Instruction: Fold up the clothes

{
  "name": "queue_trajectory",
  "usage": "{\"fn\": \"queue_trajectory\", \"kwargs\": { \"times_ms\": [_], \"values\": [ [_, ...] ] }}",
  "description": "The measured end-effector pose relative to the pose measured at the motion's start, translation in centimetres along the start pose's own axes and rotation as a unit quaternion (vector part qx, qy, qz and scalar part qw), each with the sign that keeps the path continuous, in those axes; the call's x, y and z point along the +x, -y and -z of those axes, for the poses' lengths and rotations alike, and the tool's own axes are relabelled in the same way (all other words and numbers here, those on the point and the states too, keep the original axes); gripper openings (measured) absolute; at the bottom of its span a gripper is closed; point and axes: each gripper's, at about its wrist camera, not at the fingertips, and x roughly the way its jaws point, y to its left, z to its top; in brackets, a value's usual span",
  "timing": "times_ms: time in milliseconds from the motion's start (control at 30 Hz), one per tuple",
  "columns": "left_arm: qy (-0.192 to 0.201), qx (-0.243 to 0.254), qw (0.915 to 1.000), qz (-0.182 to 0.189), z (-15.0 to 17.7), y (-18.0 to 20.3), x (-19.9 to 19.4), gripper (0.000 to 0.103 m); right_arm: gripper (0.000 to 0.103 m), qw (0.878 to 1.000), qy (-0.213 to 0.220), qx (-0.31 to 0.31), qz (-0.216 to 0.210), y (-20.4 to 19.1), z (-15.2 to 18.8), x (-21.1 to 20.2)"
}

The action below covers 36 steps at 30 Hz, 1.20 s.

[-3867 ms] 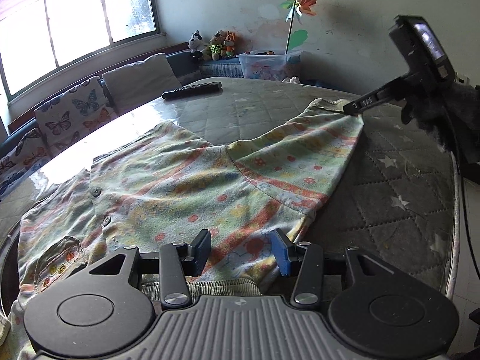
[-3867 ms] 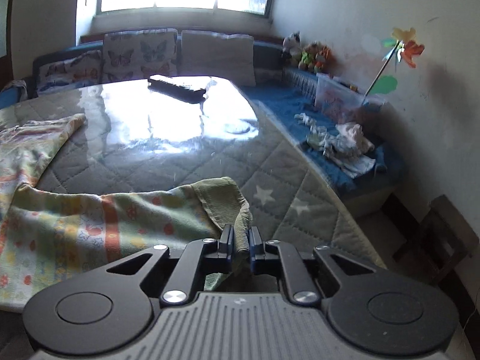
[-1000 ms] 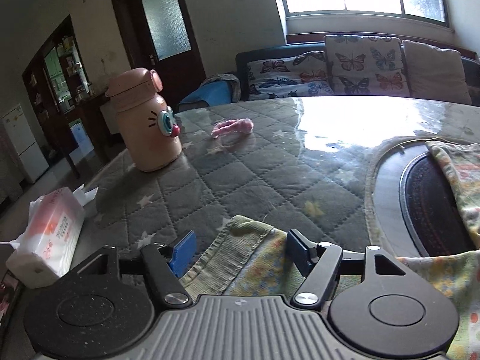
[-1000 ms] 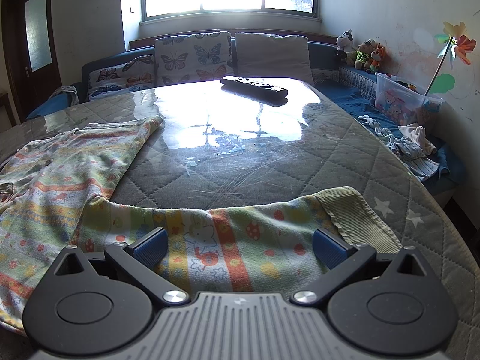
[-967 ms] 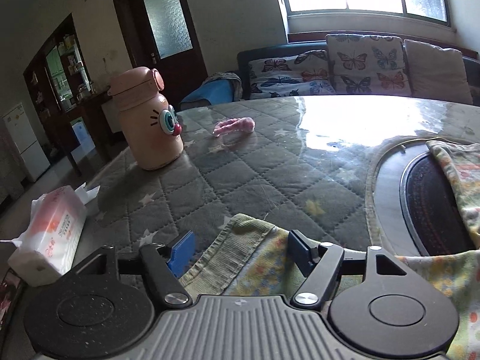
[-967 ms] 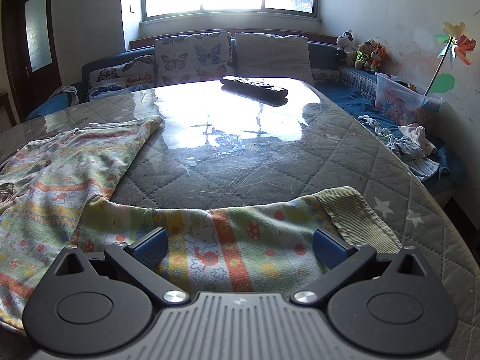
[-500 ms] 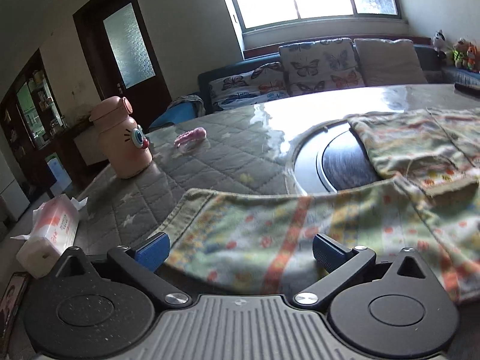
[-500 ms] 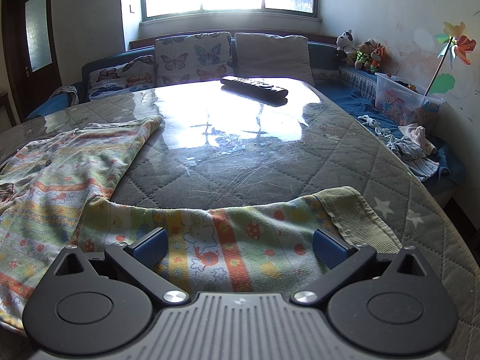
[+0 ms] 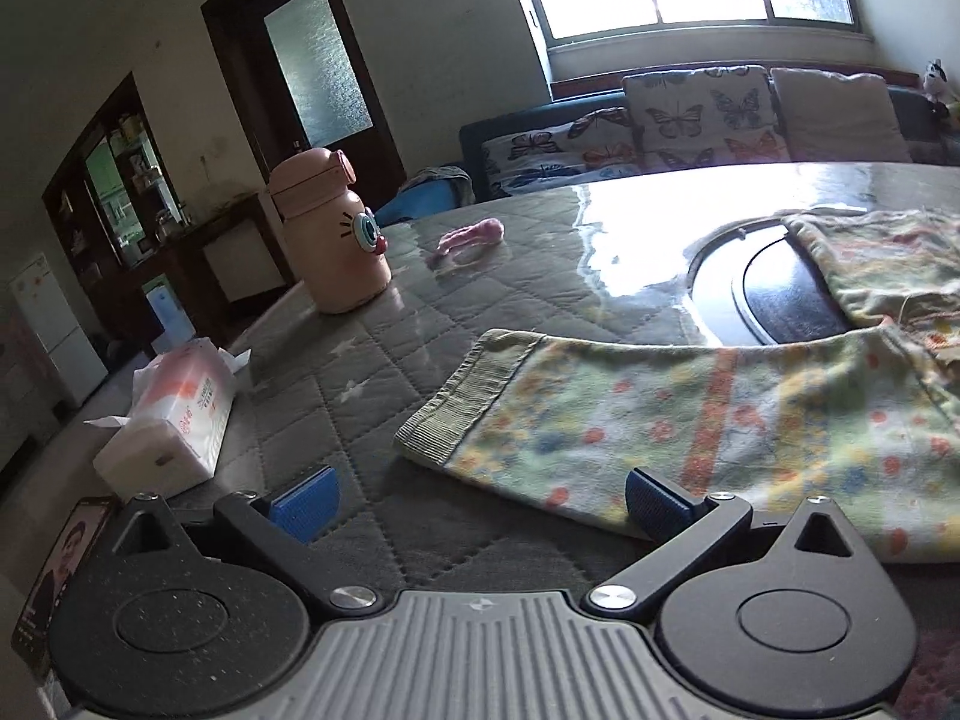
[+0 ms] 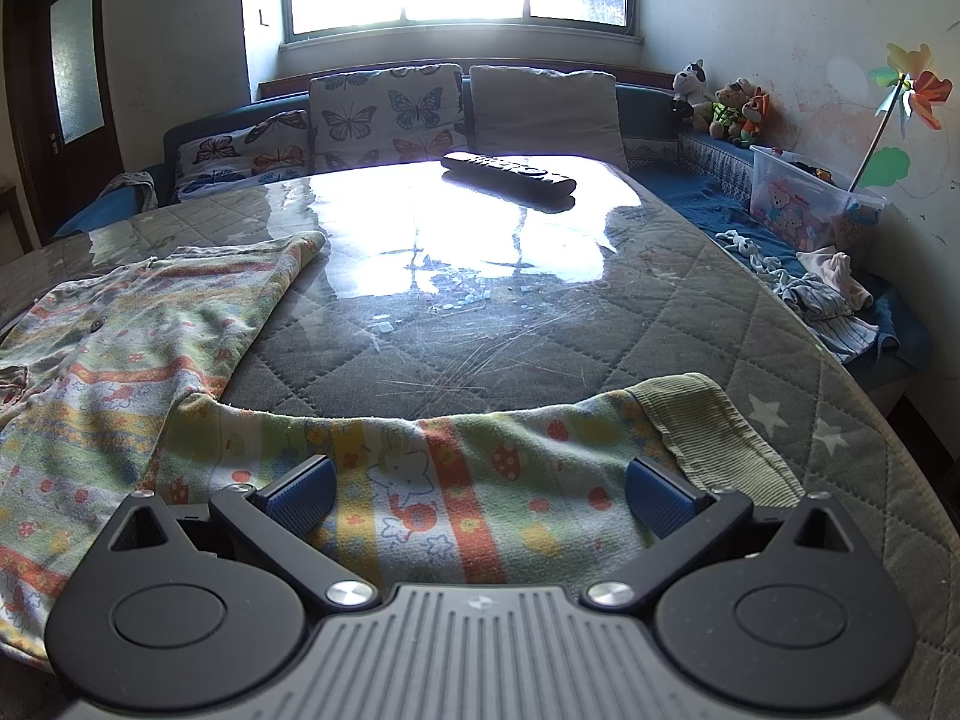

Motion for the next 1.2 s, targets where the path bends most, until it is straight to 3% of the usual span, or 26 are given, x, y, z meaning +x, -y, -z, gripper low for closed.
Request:
{"fn": "queue_trajectory", "kwargs": {
  "times_ms": [367,500,767,1000,1200],
  "values": [
    [0.037,0.051,0.9913,0.116,-1.0,6.8,-3.8,0.103,0.103,1.0,0.0,0.0,0.0,0.0,0.0,0.1],
    [0.031,0.077,0.988,0.13,-0.8,8.5,-3.5,0.103,0.103,1.0,0.0,0.0,0.0,0.0,0.0,0.1],
    [0.026,0.114,0.9869,0.111,0.7,8.3,-4.0,0.103,0.103,1.0,0.0,-0.001,0.001,-0.1,0.0,0.1],
    [0.024,0.092,0.9906,0.099,-0.2,7.6,-3.9,0.103,0.103,1.0,-0.001,-0.001,0.001,-0.1,0.0,0.1],
    [0.043,0.079,0.9861,0.14,-1.9,9.8,-4.3,0.103,0.103,1.0,-0.001,-0.001,0.001,0.0,0.0,0.1]
  ]
}}
